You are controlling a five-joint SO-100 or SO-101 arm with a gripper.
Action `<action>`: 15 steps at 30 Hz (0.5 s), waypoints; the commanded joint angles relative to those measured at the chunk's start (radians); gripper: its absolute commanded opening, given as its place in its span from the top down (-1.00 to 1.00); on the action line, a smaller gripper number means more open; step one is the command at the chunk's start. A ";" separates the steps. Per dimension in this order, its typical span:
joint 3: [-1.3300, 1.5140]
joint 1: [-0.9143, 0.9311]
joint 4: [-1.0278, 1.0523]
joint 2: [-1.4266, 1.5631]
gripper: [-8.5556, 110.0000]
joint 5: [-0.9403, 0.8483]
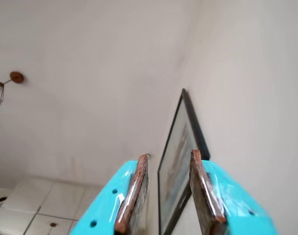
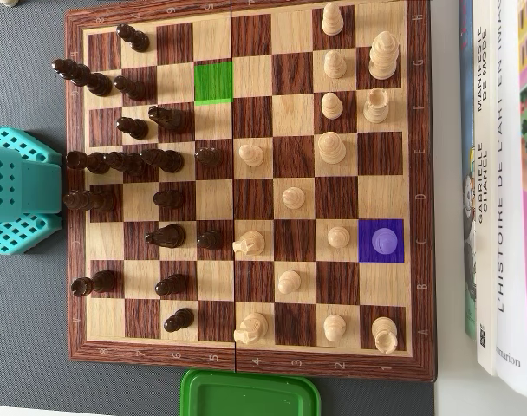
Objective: Play chess
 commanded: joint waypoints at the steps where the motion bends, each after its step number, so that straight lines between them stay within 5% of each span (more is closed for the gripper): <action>1: -0.066 0.005 0.129 -0.009 0.63 -0.005; 15: -0.189 0.002 0.736 -0.009 0.63 -0.003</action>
